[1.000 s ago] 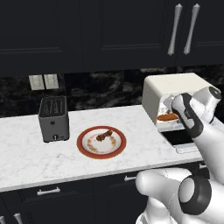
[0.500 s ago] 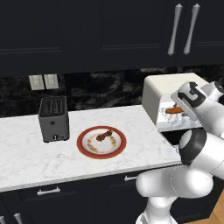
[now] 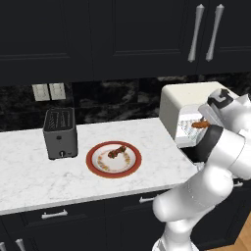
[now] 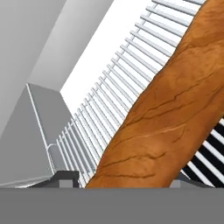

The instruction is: Pick up the kebab skewer and baguette bread, and place them inside the toaster oven. Close the toaster oven door and start by setting the timer.

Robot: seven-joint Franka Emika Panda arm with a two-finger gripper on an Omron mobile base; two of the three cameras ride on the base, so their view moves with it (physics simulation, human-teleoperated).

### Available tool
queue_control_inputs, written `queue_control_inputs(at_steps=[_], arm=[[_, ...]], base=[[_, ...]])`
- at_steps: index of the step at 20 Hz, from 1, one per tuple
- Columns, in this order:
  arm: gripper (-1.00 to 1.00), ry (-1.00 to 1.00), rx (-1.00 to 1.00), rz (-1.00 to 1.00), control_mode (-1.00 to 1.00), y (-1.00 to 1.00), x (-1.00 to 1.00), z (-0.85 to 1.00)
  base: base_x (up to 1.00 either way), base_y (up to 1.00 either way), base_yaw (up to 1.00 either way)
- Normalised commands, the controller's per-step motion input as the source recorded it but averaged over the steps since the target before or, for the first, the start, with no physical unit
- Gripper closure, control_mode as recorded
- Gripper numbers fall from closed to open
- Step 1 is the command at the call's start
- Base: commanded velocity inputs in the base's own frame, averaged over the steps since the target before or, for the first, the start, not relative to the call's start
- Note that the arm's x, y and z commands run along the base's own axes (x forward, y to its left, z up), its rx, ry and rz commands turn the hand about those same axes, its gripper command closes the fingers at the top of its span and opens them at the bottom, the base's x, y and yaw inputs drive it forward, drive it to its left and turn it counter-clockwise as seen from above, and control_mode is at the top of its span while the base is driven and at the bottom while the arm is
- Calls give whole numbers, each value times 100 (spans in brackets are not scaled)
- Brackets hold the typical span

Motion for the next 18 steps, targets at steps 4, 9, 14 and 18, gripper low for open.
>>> queue_control_inputs(at_steps=[4, 9, 14, 18], arm=[[100, 0, 0, 0, -100, -20, 43, -23], [100, -1, 0, 0, -100, -7, 47, -25], [100, -6, 0, 0, -100, -11, 8, -26], [100, -8, 0, 0, -100, 0, 0, -33]], base=[[0, 0, 0], [0, 0, 0], [0, 0, 0], [0, 0, 0]])
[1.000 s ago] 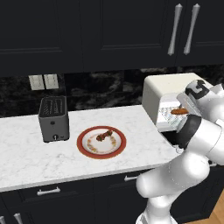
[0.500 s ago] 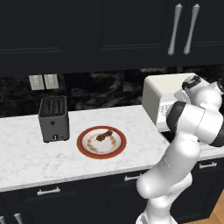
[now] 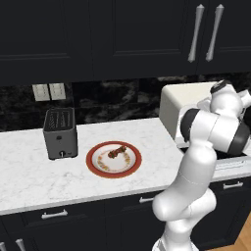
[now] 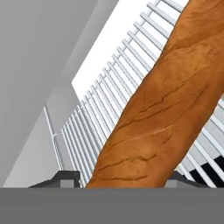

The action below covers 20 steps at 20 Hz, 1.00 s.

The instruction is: Pick up the kebab skewer and baguette bread, and place them inside the toaster oven. Close the toaster oven door and start by setting the timer.

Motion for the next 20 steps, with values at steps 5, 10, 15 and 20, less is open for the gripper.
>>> queue_control_inputs(at_steps=[5, 10, 15, 20], arm=[[-100, -7, 0, 0, -100, 4, -16, -49], [-100, -2, 0, -1, -100, -10, -74, -52], [-100, 0, 0, -2, -100, -12, -75, -55], [-100, 2, 0, -4, -100, -7, -64, -20]], base=[[0, 0, 0], [0, 0, 0], [0, 0, 0], [0, 0, 0]])
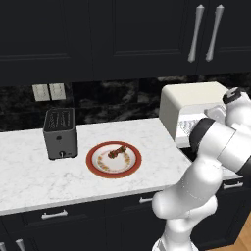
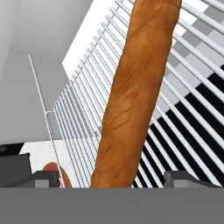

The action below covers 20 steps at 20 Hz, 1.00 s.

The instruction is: Pick up the kebab skewer and baguette bread, and place them inside the toaster oven. Close the toaster oven door and start by setting the timer.

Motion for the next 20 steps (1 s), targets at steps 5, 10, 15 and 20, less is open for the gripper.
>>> queue_control_inputs(at_steps=[5, 10, 15, 20], arm=[[-100, 8, 0, -3, -100, -1, -10, 16], [-100, 3, -2, 0, -100, 18, -60, 74], [-100, 8, -20, 14, -100, 93, -100, 23], [-100, 15, -21, 17, -100, 100, -82, 21]], base=[[0, 0, 0], [0, 0, 0], [0, 0, 0], [0, 0, 0]])
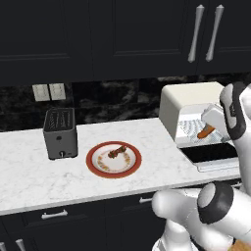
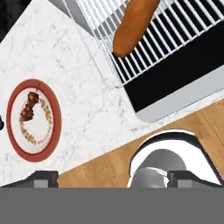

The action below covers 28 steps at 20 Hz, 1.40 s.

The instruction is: Pick up the kebab skewer and baguette bread, and place them inside the toaster oven. Close the toaster oven door and start by setting the timer.

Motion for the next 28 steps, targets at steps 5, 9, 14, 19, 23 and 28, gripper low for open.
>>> queue_control_inputs(at_steps=[5, 9, 14, 19, 23, 28], arm=[[-100, 3, -18, 23, -100, 100, -50, 1], [-100, 0, -16, 28, -100, 100, -7, 0], [-100, 16, -7, 13, -100, 100, 43, 0], [-100, 9, -3, -1, -100, 92, 43, 0], [-100, 10, 0, -12, -100, 94, 34, -13], [-100, 4, 0, -26, -100, 34, 16, -28]], base=[[0, 0, 0], [0, 0, 0], [0, 0, 0], [0, 0, 0], [0, 0, 0], [0, 0, 0]])
